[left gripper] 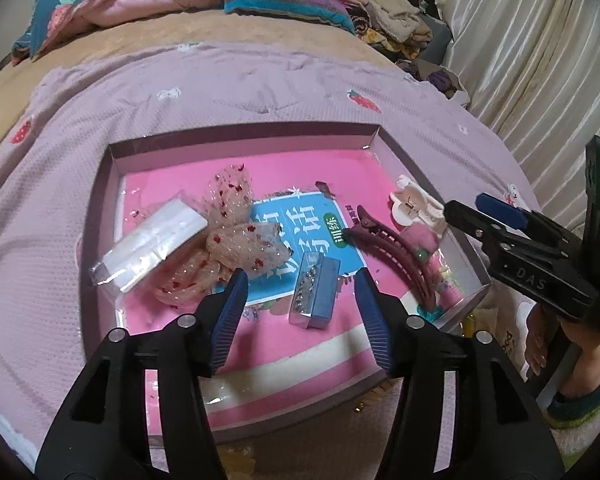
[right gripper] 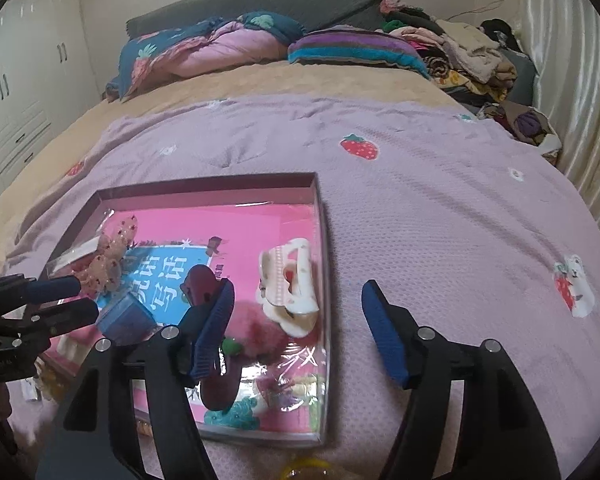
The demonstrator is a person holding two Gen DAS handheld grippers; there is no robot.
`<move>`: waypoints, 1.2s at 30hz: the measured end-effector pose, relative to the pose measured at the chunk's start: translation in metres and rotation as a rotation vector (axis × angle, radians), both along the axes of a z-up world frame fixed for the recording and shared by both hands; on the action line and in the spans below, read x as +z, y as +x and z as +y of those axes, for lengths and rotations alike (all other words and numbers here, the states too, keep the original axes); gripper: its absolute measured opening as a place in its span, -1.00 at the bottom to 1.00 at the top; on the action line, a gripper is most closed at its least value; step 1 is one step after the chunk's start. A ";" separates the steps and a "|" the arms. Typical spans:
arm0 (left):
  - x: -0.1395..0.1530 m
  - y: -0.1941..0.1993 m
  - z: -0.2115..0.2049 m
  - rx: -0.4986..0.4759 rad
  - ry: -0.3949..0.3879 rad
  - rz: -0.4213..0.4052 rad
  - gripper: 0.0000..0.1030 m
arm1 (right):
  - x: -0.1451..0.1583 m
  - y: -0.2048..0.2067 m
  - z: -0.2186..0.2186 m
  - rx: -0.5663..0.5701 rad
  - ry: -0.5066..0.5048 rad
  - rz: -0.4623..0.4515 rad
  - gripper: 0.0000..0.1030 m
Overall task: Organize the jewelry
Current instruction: 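Withdraw both tools from the tray toward the remaining accessories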
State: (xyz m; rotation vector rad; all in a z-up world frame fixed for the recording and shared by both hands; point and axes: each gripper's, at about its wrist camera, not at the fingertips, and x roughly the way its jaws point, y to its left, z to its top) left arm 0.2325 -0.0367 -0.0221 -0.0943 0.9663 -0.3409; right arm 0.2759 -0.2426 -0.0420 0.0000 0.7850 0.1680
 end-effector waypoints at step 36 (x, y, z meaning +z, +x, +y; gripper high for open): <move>0.099 -0.071 0.061 0.223 -0.043 -0.258 0.81 | 0.100 -0.118 -0.035 -0.068 0.005 -0.271 0.79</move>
